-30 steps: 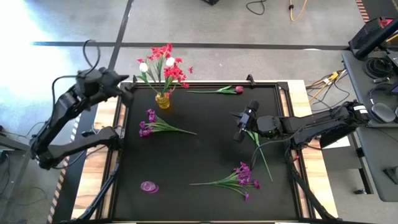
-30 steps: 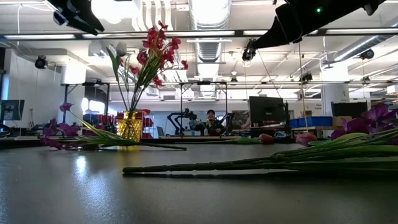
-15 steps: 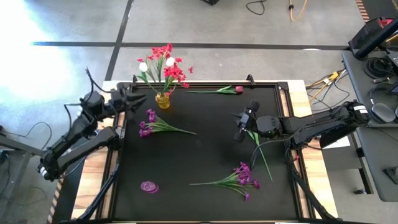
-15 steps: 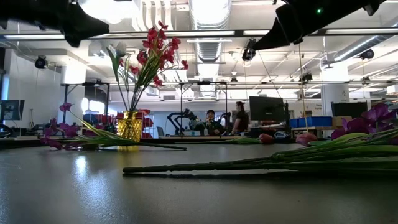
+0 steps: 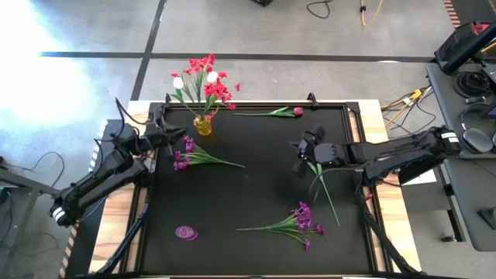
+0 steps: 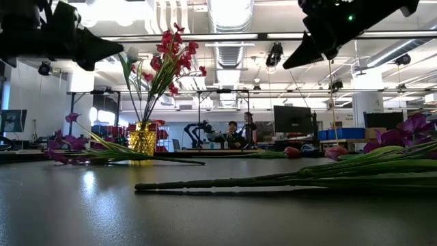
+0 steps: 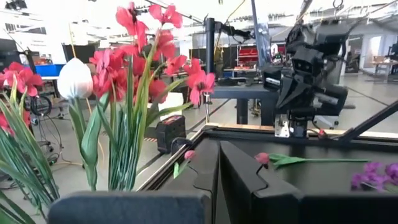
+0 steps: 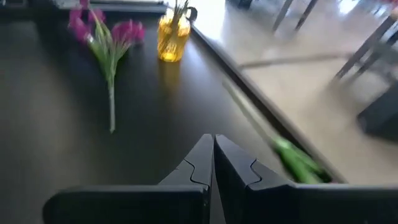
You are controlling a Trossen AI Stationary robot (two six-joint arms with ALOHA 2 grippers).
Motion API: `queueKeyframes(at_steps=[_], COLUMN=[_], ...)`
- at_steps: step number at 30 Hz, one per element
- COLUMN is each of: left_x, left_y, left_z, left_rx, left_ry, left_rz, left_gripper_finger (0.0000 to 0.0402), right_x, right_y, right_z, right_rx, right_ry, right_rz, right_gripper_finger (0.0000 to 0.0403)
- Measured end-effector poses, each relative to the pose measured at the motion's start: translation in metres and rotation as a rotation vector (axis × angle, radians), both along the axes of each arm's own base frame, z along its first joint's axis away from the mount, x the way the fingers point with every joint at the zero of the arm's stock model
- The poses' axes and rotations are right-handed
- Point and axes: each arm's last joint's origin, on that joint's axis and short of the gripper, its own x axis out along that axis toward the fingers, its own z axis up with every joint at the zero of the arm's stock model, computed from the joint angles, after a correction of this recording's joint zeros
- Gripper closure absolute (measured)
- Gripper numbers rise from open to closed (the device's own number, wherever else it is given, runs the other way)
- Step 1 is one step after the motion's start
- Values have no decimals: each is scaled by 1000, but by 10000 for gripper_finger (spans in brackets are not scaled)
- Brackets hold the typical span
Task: Sort flowers into vase by color
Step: Put the bottom red tulip into the violet vase
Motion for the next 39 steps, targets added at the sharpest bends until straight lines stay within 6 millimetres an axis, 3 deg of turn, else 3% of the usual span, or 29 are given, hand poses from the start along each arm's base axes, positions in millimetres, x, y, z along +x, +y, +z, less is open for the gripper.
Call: queueKeyframes(at_steps=[5, 8, 13, 18, 24, 39], left_x=[2, 2, 2, 2, 4, 5], left_y=[1, 0, -3, -3, -1, 0], left_z=[-9, -4, 4, 3, 1, 3], left_rx=[-7, 29, 86, 96, 96, 110], left_ry=[17, -19, -72, -63, -45, -56], left_rz=[-5, -19, -118, -118, -115, -113], left_gripper_finger=[401, 401, 401, 402, 402, 402], right_x=[-6, -9, -15, -19, -24, -29], right_y=[0, 2, 1, 3, 4, -9], right_z=[2, 1, 1, -15, -48, -88], right_rx=[110, 228, 470, 608, 644, 788], right_ry=[156, 249, 311, 371, 514, 655], right_rz=[-65, -98, -374, -578, -619, -618], right_gripper_finger=[383, 358, 302, 268, 254, 249])
